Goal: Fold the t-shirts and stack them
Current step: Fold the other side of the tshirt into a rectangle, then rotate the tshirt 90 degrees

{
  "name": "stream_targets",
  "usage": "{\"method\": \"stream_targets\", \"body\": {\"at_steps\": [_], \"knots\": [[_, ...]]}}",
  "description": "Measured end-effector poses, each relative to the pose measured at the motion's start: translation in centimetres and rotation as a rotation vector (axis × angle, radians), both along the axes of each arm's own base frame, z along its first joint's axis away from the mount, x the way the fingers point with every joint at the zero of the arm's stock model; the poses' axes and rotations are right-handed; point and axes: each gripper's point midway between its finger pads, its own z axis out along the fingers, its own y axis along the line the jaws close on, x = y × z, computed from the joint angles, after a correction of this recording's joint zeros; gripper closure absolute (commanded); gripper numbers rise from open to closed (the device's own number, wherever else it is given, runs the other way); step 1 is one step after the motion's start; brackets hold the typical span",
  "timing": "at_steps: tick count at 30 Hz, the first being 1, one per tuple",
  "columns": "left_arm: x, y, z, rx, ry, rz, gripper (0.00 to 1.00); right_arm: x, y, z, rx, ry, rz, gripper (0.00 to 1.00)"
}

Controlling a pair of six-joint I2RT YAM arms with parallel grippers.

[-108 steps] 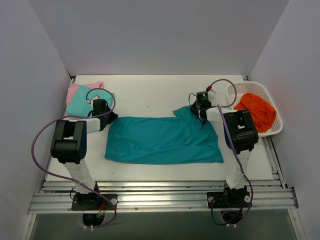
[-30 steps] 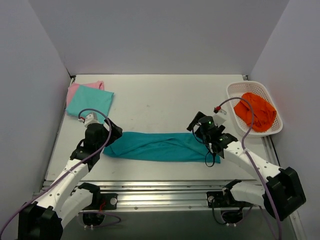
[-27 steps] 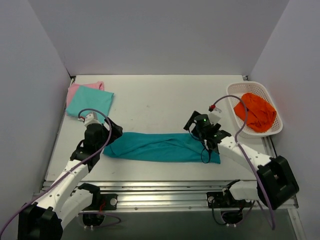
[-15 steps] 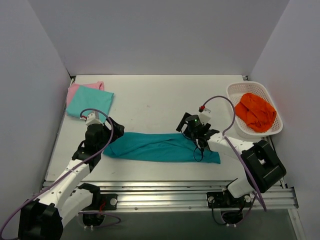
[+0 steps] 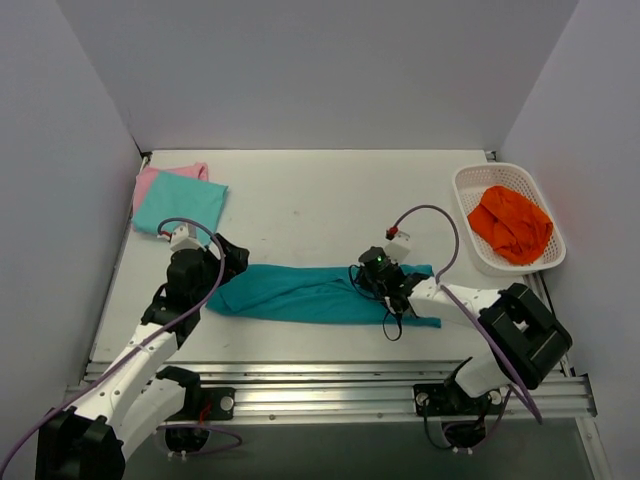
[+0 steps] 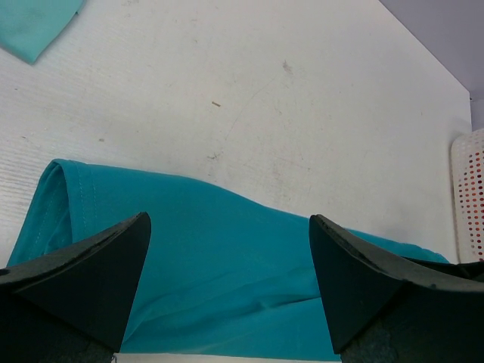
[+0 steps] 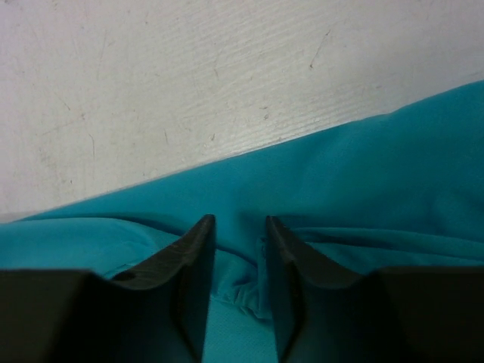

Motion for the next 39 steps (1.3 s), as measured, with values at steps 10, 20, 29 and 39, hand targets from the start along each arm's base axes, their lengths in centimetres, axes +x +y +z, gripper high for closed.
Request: {"method": "stream_targets", "body": {"at_steps": [10,20,29,39], "knots": [[0.0,0.0,-0.8,0.006,0.020,-0.001,0.05,-5.6,3.7,6.1,0.048,-0.115,0.080,0.78],[0.3,-0.6,-1.6,0.006,0.032,-0.029,0.05,-12.6,2.3,6.4,0.031,-0.105,0.038,0.00],[1.0,-2.2,-4.5,0.018,0.104,-0.109,0.04,-13.8,-4.0,5.6,0.159,-0.081,-0.192,0.00],[2.4,-4.1,-4.9,0.003,0.099,-0.174,0.03,-13.1,-6.3,3.6,0.116,-0.072,-0.344,0.00]]}}
